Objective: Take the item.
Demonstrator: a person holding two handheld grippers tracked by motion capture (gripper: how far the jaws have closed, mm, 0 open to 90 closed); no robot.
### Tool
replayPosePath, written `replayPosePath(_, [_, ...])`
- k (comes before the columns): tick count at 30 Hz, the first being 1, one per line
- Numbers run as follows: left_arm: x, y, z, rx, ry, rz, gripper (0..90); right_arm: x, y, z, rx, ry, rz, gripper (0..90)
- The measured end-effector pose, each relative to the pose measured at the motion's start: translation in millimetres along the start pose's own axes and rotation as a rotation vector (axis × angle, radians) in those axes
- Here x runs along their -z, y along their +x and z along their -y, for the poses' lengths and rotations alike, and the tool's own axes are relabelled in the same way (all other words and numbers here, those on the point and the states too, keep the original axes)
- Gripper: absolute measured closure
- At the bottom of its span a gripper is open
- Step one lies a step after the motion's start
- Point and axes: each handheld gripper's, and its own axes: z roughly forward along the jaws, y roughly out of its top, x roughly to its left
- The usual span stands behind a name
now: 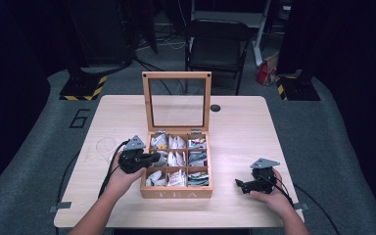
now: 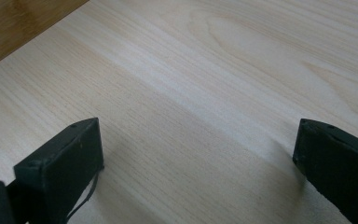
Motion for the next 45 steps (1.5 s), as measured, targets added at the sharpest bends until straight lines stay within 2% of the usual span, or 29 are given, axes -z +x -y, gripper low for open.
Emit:
replayPosePath(7, [5.8, 0.2, -5.5, 0.002, -0.014, -0.001, 88.4, 0.0, 0.0, 0.0, 0.0, -0.001, 0.004, 0.9])
replayPosePath(18, [29.9, 3.9, -27.0, -0.033, -0.042, -0.022, 88.3, 0.0, 0.1, 0.0, -0.002, 0.0, 0.004, 0.9])
replayPosePath(20, [31.3, 3.9, -28.3, -0.03, -0.047, -0.024, 88.4, -0.1, 0.0, 0.0, -0.001, 0.0, 0.003, 0.9])
replayPosePath(26, [39.8, 4.9, -36.3, -0.056, -0.046, -0.039, 88.3, -0.1, 0.0, 0.0, -0.001, -0.001, 0.003, 0.8])
replayPosePath(39, [49.2, 5.8, -42.3, -0.072, -0.052, -0.052, 88.3, -0.1, 0.2, 0.0, -0.003, -0.001, 0.005, 0.9])
replayPosePath(45, [55.3, 7.8, -43.9, -0.067, -0.059, -0.062, 88.3, 0.0, 0.2, 0.0, -0.003, -0.001, 0.002, 0.9])
